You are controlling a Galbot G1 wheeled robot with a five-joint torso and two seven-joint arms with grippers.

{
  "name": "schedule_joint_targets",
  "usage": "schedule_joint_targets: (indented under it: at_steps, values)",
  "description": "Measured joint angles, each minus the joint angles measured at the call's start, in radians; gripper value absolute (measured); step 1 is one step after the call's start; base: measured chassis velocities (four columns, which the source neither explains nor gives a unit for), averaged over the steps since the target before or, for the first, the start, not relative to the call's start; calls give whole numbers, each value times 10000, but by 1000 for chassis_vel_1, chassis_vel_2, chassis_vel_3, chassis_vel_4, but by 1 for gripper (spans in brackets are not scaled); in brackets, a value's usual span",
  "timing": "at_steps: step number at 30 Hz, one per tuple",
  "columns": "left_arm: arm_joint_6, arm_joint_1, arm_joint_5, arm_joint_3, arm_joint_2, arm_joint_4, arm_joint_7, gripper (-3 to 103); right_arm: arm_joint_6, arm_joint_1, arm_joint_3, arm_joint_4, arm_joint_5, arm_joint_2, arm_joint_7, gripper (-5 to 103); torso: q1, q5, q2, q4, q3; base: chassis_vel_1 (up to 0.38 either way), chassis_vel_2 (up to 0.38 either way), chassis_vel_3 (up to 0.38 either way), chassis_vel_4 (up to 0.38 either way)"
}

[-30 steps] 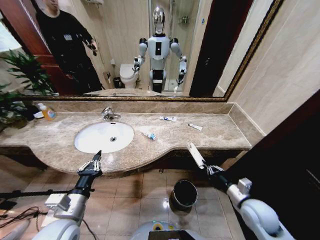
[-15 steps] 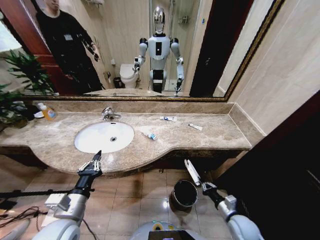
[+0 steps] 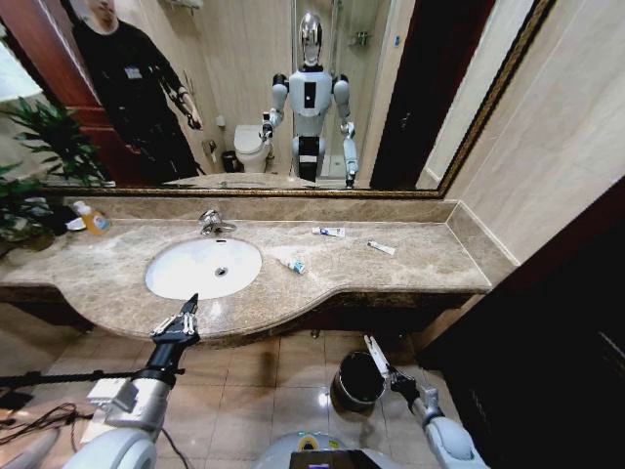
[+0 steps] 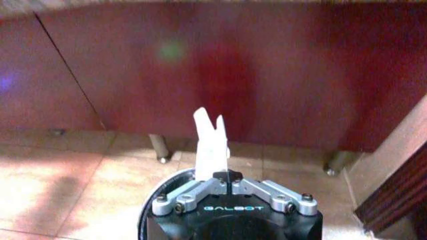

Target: Pick up the trash from the sink and place it in the trash bin.

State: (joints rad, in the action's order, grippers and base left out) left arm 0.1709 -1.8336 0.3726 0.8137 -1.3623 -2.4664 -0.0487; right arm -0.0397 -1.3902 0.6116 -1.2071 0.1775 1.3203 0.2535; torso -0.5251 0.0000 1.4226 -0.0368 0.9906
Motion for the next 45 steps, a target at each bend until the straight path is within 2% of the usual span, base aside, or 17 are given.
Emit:
schedule_joint_targets:
  at_steps: [10, 18, 28, 29, 31, 33, 36, 37, 38, 40, 43, 44, 45]
  values:
    - [0, 0, 0, 0, 0, 0, 1, 0, -757, 1155, -48, 2222, -829, 576, -59, 0, 0, 1, 0, 1, 0, 0, 0, 0, 0]
    - [0, 0, 0, 0, 0, 1, 1, 0, -1124, 1870, -62, 3495, -908, 767, -229, 0, 0, 0, 0, 0, 0, 0, 0, 0, 0]
    - [0, 0, 0, 0, 0, 0, 1, 0, -1515, 2049, -82, 4165, -1071, 781, -334, 0, 0, 1, 0, 0, 0, 0, 0, 0, 0]
    - [0, 0, 0, 0, 0, 0, 0, 0, -1519, 2025, -81, 4142, -1074, 770, -328, 5, 0, 0, 0, 0, 0, 0, 0, 0, 0]
    - [0, 0, 0, 0, 0, 1, 1, 0, -1521, 1988, -79, 4100, -1082, 759, -322, 5, 0, -1, 0, 0, 0, 0, 0, 0, 0]
    - [0, 0, 0, 0, 0, 1, 1, 0, -1522, 1897, -78, 3940, -1105, 731, -319, 16, 0, 0, 0, 1, 0, 0, 0, 0, 0]
    - [0, 0, 0, 0, 0, 1, 1, 0, -1521, 1842, -76, 3838, -1119, 718, -324, 21, 1, 0, 0, 0, -1, 0, 0, 0, 0]
    - [0, 0, 0, 0, 0, 0, 1, 0, -1520, 1803, -74, 3771, -1133, 710, -334, 27, 1, 0, 0, 0, -1, 0, 0, 0, 0]
    - [0, 0, 0, 0, 0, 0, 1, 0, -1519, 1743, -71, 3666, -1149, 705, -365, 37, 0, 0, 0, 0, -1, 0, 0, 0, 0]
    - [0, 0, 0, 0, 0, 0, 1, 0, -1517, 1719, -70, 3624, -1151, 703, -381, 37, 0, 0, 0, 0, 0, 0, 0, 0, 0]
    - [0, 0, 0, 0, 0, 1, 1, 0, -1506, 1569, -68, 3381, -1150, 669, -453, 54, 1, 0, 0, 0, -1, 0, 0, 0, 0]
    - [0, 0, 0, 0, 0, 1, 1, 0, -1506, 1569, -68, 3381, -1150, 669, -453, 54, 1, 0, 0, 0, -1, 0, 0, 0, 0]
    - [0, 0, 0, 0, 0, 0, 1, 0, -1503, 1528, -68, 3312, -1147, 652, -469, 60, 1, 0, 0, 0, -1, 0, 0, 0, 0]
